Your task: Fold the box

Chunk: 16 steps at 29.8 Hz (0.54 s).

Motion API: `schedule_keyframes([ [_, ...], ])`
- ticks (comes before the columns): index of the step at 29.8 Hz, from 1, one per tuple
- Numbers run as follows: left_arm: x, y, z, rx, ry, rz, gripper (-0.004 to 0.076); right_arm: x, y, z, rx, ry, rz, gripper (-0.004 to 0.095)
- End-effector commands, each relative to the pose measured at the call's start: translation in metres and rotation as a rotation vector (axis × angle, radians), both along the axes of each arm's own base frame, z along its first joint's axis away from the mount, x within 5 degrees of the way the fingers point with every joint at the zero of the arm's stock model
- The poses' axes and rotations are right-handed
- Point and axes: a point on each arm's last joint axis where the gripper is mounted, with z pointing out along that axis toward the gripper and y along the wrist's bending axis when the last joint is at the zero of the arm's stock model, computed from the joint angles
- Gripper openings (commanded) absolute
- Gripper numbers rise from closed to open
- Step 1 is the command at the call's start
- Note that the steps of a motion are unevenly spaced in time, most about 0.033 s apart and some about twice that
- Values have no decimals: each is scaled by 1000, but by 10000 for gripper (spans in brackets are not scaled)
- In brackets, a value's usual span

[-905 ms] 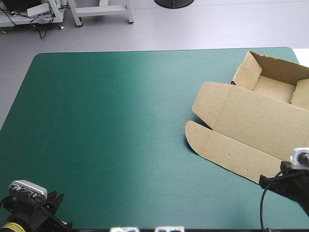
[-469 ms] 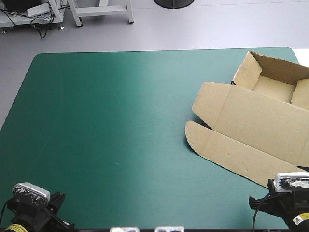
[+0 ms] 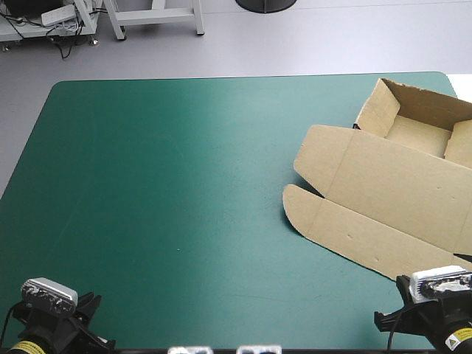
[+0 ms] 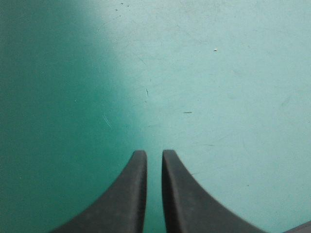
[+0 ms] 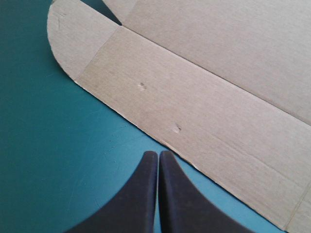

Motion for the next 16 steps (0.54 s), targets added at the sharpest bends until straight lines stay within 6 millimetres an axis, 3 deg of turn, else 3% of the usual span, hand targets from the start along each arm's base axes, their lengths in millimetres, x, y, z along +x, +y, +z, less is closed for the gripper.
schedule_keyframes([
  [1,4,-2,11,-33,-69,-9,73,3,1,12,5,-76,17,-1],
  [16,4,-2,11,-33,-69,-9,62,3,1,12,5,-76,17,-1],
])
